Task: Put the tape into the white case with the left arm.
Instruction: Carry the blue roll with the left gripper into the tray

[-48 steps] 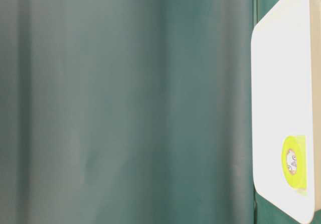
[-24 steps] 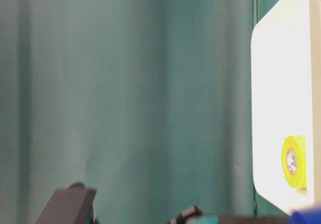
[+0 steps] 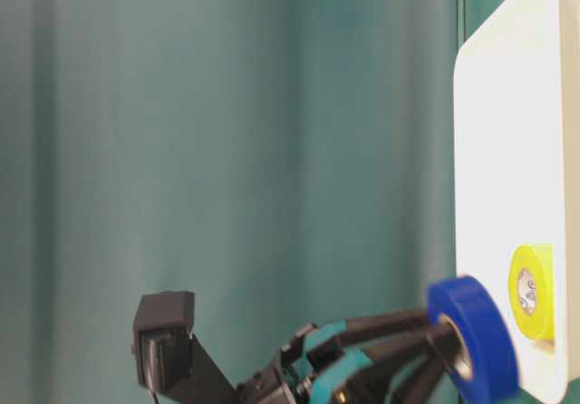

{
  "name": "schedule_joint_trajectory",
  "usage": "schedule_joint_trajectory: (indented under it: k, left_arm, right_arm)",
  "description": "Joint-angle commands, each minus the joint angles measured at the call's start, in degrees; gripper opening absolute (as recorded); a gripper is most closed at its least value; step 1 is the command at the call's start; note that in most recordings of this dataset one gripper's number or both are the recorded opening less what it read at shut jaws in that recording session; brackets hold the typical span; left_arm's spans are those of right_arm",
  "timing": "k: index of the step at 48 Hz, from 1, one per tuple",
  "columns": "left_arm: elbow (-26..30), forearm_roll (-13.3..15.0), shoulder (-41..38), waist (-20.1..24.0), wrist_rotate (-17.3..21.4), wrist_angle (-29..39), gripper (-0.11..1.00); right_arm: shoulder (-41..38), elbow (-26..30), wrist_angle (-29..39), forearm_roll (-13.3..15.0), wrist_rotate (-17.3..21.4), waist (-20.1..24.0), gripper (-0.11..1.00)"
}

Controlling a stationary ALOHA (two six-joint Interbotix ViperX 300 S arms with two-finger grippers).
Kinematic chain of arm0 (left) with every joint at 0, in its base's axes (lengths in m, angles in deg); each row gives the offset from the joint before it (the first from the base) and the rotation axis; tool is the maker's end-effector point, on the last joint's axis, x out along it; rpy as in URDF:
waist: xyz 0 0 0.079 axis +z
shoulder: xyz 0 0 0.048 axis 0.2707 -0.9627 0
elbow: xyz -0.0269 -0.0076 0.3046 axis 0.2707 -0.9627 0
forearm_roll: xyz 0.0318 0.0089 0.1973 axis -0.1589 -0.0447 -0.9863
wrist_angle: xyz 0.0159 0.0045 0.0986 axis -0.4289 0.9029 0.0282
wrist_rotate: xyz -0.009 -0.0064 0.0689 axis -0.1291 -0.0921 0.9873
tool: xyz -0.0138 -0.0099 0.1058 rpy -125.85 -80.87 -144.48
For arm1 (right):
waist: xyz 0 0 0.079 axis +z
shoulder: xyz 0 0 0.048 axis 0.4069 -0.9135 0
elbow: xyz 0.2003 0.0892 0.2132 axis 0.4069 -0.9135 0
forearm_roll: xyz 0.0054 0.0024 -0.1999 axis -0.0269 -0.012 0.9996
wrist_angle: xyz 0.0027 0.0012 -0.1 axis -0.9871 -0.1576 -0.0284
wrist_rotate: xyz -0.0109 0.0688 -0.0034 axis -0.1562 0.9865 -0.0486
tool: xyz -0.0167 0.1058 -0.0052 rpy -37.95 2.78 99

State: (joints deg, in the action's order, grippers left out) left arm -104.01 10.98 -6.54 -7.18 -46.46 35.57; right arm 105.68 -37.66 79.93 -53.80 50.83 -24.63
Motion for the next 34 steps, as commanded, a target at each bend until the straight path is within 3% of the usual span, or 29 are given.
schedule_joint_trajectory:
  k: [1, 18, 34]
  left_arm:
    - [1.49, 0.0, 0.88, 2.46, 0.44, -2.72, 0.26]
    - [3.16, -0.09, -3.52, 11.87, 3.25, -6.86, 0.26]
    - [7.29, -0.09, -9.14, 17.14, 5.1, -7.65, 0.26]
  right_arm:
    - [-0.35, -0.18, -0.44, 0.26, 0.09, -0.09, -0.09]
    - [-0.35, -0.18, -0.53, 0.26, 0.09, -0.09, -0.09]
    - [-0.35, -0.18, -0.44, 0.26, 0.09, -0.09, -0.09]
